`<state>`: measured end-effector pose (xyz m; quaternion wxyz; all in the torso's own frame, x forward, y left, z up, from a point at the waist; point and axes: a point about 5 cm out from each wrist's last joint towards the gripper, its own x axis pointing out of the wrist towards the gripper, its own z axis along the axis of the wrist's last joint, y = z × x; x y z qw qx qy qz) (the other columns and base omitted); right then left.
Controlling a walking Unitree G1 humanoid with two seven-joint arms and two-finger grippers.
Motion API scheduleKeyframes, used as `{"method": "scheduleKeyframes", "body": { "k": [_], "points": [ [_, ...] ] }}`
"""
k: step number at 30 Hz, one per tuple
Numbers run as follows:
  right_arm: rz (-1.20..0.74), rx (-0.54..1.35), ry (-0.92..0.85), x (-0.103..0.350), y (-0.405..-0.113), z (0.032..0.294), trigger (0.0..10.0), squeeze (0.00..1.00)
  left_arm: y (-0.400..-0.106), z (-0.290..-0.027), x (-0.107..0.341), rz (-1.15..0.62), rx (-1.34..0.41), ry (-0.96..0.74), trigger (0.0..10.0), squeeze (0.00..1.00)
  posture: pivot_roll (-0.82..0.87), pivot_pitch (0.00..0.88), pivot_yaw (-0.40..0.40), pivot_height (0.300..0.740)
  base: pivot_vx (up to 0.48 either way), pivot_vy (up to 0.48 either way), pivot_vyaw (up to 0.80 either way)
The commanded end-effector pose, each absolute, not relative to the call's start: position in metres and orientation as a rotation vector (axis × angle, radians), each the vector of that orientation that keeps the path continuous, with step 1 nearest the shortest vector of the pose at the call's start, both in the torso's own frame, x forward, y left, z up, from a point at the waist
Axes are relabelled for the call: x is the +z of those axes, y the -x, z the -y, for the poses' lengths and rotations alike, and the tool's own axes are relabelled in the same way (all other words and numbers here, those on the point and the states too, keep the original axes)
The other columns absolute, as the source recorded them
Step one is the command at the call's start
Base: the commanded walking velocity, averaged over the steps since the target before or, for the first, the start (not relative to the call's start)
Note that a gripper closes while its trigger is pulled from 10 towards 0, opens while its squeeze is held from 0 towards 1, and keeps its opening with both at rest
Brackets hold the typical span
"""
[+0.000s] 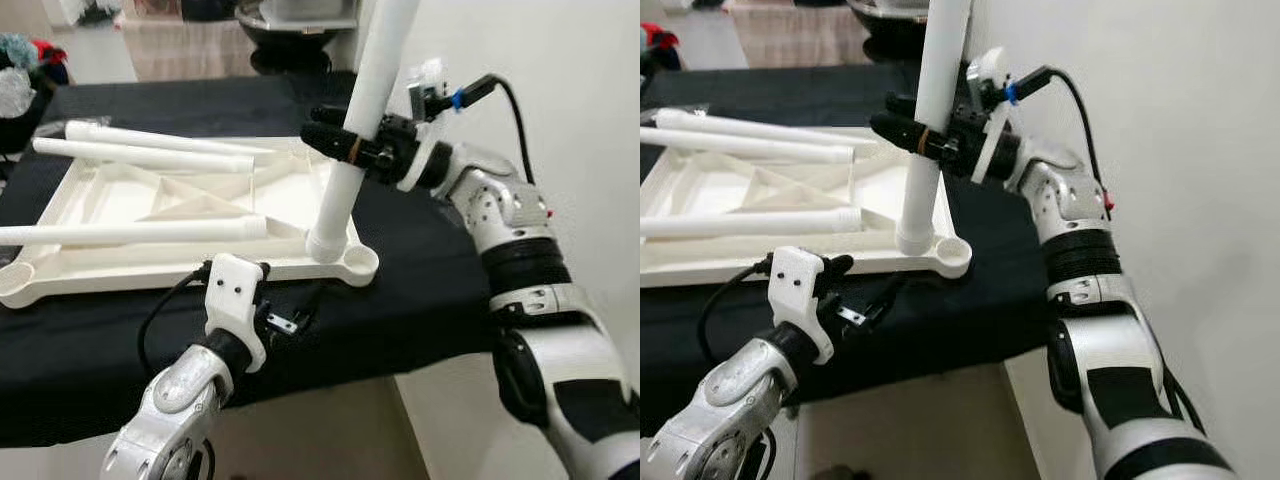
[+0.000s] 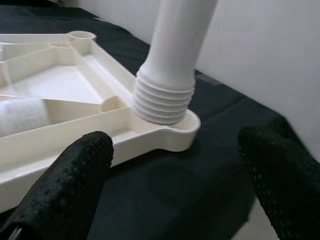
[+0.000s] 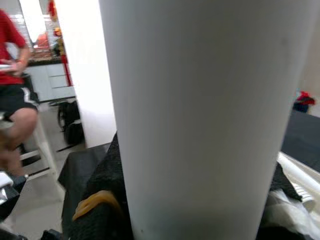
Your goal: Building children table
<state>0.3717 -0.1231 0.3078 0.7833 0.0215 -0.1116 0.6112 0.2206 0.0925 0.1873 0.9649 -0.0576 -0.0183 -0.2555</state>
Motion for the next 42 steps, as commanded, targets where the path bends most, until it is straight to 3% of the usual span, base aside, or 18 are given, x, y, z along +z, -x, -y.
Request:
{"method": "scheduleKeyframes", "body": {
  "k": [1, 9, 19, 42],
  "points": [
    [0.248, 1.325, -0.010, 0.312, -0.374, 0.131, 10.0, 0.00, -0.213, -0.087, 0.187, 0.017, -0.551, 0.133, 10.0, 0.00, 0.11, 0.187, -0.068, 0.740, 0.000, 0.000, 0.00],
    [0.144, 1.186, 0.061, 0.300, -0.387, 0.153, 10.0, 0.00, -0.197, -0.087, 0.177, -0.036, -0.574, 0.141, 10.0, 0.00, 0.13, 0.215, -0.067, 0.740, 0.000, 0.000, 0.00],
    [0.179, 1.160, 0.048, 0.307, -0.388, 0.169, 10.0, 0.00, -0.189, -0.088, 0.178, -0.051, -0.570, 0.140, 10.0, 0.00, 0.14, 0.212, -0.066, 0.740, 0.000, 0.000, 0.00],
    [0.218, 1.265, 0.044, 0.295, -0.385, 0.151, 10.0, 0.00, -0.192, -0.086, 0.182, -0.032, -0.568, 0.132, 10.0, 0.00, 0.14, 0.192, -0.062, 0.740, 0.000, 0.000, 0.00]
  ]
}}
